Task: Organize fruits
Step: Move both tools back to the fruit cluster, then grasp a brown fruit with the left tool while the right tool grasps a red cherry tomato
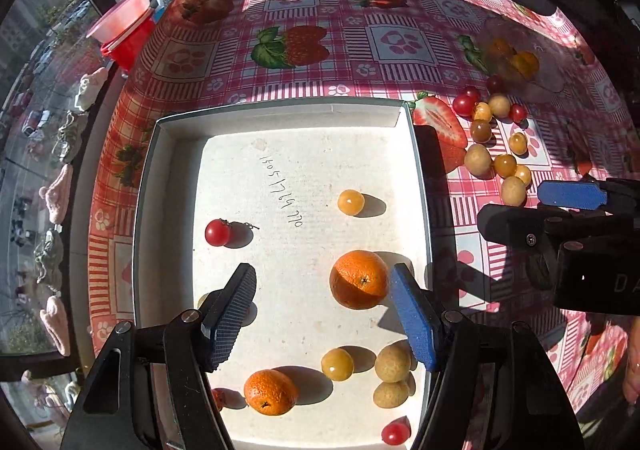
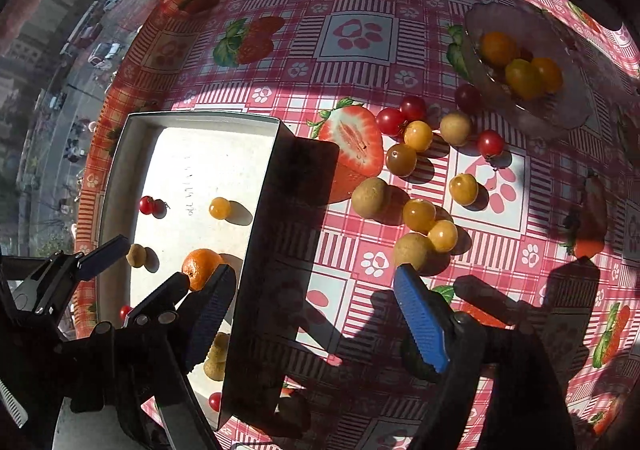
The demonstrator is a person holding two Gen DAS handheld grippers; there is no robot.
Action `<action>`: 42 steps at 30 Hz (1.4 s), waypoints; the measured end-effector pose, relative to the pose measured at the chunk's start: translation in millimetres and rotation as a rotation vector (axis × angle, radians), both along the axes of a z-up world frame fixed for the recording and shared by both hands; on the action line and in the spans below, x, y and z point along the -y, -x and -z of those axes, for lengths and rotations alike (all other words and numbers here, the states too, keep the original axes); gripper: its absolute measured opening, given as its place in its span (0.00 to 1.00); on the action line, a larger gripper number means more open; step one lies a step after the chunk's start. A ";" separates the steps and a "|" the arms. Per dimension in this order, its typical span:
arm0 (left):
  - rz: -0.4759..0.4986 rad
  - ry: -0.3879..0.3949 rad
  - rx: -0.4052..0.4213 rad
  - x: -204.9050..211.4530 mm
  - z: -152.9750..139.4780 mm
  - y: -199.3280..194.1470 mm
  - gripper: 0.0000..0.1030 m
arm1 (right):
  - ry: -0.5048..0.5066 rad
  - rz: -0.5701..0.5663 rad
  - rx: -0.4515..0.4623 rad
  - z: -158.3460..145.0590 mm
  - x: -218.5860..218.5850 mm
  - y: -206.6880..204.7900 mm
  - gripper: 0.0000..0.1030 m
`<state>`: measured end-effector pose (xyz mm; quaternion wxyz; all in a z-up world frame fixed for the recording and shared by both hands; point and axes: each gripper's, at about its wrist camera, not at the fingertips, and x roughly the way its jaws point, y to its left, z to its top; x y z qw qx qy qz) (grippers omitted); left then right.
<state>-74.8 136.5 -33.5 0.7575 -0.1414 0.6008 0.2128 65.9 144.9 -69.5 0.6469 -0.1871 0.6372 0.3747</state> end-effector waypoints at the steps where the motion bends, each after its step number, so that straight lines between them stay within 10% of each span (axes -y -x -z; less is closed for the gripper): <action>1: 0.011 0.000 0.006 4.6 -2.2 -4.4 0.68 | 0.005 0.019 0.004 0.9 7.3 -5.2 0.82; 23: 0.182 -0.024 0.043 56.8 14.8 -120.6 0.68 | -0.003 0.222 0.051 11.6 64.6 -103.4 0.81; 39: 0.203 -0.024 -0.020 58.5 48.8 -130.7 0.67 | -0.028 0.184 0.060 39.3 30.3 -120.7 0.55; 42: 0.198 -0.005 -0.026 58.9 51.6 -129.7 0.53 | -0.046 0.191 0.052 41.0 26.7 -124.7 0.42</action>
